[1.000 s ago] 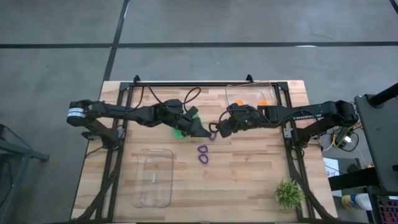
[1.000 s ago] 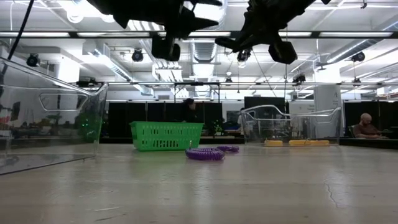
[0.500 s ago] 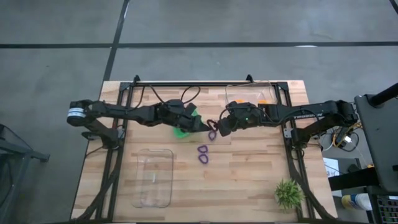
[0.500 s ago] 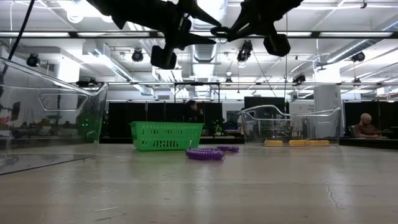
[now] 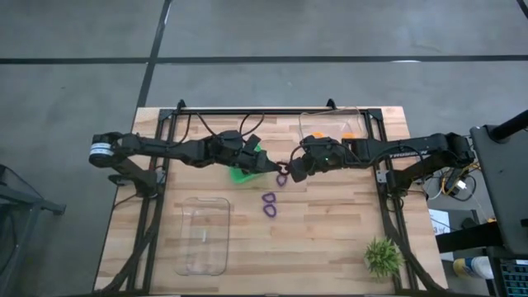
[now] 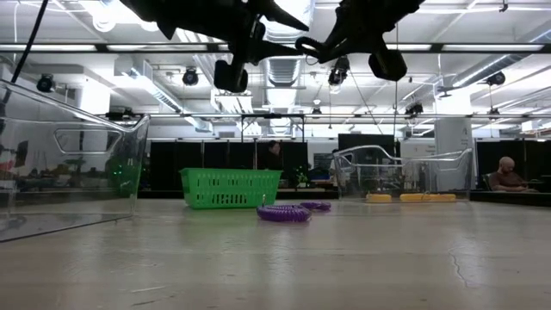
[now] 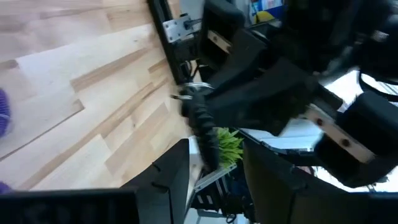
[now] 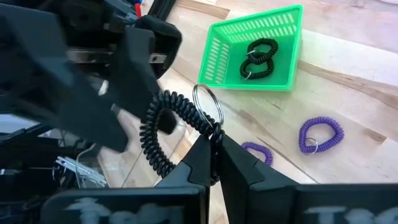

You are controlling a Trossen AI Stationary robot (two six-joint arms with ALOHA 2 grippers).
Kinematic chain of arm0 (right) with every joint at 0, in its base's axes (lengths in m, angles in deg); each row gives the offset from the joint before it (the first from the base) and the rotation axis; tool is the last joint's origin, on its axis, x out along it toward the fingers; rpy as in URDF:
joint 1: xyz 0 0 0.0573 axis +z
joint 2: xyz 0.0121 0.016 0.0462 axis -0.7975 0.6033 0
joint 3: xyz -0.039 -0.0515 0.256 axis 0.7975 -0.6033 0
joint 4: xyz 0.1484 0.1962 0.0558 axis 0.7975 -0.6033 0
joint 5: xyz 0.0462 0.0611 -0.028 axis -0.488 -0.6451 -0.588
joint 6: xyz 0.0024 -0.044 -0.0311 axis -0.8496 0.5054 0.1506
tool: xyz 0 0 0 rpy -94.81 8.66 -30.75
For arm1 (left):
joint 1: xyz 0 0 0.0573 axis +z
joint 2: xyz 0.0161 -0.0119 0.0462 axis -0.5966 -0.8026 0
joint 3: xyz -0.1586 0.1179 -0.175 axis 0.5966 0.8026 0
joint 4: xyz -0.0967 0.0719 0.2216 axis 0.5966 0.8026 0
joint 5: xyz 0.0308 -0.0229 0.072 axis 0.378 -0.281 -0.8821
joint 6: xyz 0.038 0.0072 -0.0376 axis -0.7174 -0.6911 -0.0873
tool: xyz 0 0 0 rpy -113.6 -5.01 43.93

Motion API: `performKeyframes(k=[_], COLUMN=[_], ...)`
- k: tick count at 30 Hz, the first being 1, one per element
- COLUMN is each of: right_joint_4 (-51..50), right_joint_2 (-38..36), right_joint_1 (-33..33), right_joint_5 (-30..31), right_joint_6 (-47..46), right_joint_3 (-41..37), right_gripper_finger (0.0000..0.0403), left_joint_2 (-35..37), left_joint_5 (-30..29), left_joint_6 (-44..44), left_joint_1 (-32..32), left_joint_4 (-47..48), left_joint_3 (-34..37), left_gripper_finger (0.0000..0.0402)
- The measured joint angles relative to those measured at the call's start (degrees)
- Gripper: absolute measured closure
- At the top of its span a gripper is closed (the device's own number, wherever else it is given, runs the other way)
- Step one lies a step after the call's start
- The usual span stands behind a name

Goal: Sort spring keychains
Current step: Put the black spring keychain into the green bin

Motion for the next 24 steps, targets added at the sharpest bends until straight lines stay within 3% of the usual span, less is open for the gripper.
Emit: performKeyframes(k=[6,14,24], right_joint_4=[0.75,2.78,2.72], right_joint_2=[0.0,0.0,0.0], right_joint_1=[0.12,0.12,0.07], right_joint_5=[-0.2,-0.39,-0.46], right_joint_6=[0.15,1.38,1.45], right_joint_3=[0.04,0.04,0.01], right_gripper_finger=[0.039,0.039,0.0377], left_joint_2=[-0.01,-0.01,0.18], left_joint_5=[-0.12,-0.79,-1.2], left_joint_6=[-0.2,-2.23,-4.73], left_joint_1=[0.07,0.24,1.39], left_joint_4=[0.9,3.89,8.26], left_joint_3=[0.06,0.1,0.1], left_gripper_finger=[0.0273,0.0383,0.0389])
